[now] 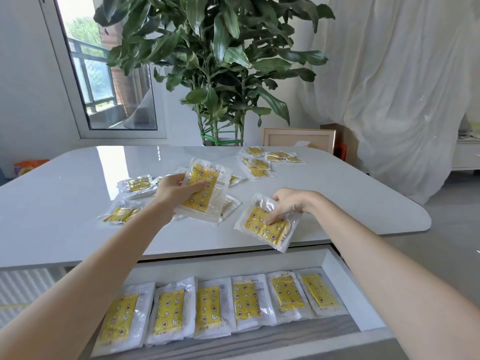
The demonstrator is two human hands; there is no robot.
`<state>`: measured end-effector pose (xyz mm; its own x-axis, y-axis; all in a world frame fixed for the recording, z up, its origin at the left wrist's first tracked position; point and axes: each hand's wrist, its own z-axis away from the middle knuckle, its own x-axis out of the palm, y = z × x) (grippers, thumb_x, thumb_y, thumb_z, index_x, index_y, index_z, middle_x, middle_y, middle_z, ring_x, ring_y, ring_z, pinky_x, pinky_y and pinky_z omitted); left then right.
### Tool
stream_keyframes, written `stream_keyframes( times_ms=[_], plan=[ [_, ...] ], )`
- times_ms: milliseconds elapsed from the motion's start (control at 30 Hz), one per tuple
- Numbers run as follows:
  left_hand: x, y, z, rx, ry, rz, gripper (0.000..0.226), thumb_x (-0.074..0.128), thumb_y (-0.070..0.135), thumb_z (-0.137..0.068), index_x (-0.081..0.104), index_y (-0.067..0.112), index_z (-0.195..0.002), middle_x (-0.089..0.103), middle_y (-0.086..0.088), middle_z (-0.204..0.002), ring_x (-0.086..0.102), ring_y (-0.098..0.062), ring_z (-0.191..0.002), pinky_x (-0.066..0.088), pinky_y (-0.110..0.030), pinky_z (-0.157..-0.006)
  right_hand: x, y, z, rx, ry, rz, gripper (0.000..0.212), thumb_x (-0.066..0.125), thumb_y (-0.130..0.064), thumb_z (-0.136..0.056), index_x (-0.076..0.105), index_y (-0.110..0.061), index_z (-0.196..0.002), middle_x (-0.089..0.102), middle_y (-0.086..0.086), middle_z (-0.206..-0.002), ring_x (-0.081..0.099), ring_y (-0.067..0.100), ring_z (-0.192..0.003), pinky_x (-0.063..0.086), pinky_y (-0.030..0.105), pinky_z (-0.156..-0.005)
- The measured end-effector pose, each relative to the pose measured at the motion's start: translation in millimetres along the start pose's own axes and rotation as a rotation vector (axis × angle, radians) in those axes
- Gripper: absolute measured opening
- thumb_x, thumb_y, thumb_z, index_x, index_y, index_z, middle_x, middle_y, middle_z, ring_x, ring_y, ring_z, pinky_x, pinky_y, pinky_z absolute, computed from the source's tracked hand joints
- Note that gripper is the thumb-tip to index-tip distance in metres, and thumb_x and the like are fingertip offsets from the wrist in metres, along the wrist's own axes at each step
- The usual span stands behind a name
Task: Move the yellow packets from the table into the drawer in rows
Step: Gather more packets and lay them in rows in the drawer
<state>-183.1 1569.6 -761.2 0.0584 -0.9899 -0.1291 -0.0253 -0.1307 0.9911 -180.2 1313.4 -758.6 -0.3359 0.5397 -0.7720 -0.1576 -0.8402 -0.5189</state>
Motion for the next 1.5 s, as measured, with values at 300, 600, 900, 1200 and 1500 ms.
stream_keyframes(
  times_ms=[300,600,900,1200,1500],
  plan=[
    [-27.6,-11.6,40.4,-0.007,-0.052,0.026,0.009,0.072,0.022,-0.081,0.069,0.016,-0.086,0.073,-0.006,-0.091,0.07,-0.016,-0.071,0.059,-0.023,-0.068,28.2,-3.0,44.1,-0.104,-0.178,-0.459,0.039,0.073,-0.008,-0.082,0.058,-0.006,-0.119,0.07,0.013,-0.113,0.071,0.021,-0.087,0.061,0.032,-0.07],
    [-69.4,-38.4,87.4,-0.169,-0.179,0.001,0.025,0.071,0.022,-0.082,0.066,0.004,-0.099,0.075,-0.007,-0.086,0.071,-0.017,-0.071,0.052,-0.023,-0.054,69.8,12.5,68.5,-0.102,-0.401,-0.688,0.011,0.067,-0.013,-0.085,0.075,-0.011,-0.078,0.075,0.007,-0.082,0.072,0.015,-0.068,0.058,0.022,-0.064],
    [-117.8,-76.3,109.7,-0.406,-0.287,-0.092,0.024,0.066,0.011,-0.084,0.065,0.002,-0.107,0.073,-0.015,-0.1,0.073,-0.02,-0.071,0.061,-0.031,-0.065,125.7,10.2,53.5,0.082,-0.456,-0.591,0.039,0.085,-0.019,-0.064,0.07,-0.01,-0.098,0.073,0.007,-0.097,0.067,0.016,-0.087,0.048,0.031,-0.096],
    [-143.7,-123.4,83.8,-0.599,-0.158,-0.42,0.027,0.066,0.004,-0.085,0.059,0.0,-0.111,0.07,-0.018,-0.109,0.069,-0.031,-0.096,0.055,-0.045,-0.087,178.8,-22.9,19.4,0.132,-0.367,-0.569,0.005,0.066,-0.002,-0.086,0.062,0.001,-0.088,0.073,0.011,-0.076,0.07,0.017,-0.065,0.057,0.034,-0.075],
    [-136.6,-162.4,45.4,-0.743,-0.113,-0.626,0.03,0.054,0.004,-0.09,0.046,0.007,-0.119,0.059,-0.01,-0.09,0.056,-0.02,-0.072,0.052,-0.03,-0.079,205.8,-47.8,-9.0,0.177,-0.367,-0.557,0.009,0.068,-0.003,-0.085,0.059,-0.001,-0.088,0.072,0.009,-0.071,0.07,0.016,-0.058,0.058,0.028,-0.054]
  ],
)
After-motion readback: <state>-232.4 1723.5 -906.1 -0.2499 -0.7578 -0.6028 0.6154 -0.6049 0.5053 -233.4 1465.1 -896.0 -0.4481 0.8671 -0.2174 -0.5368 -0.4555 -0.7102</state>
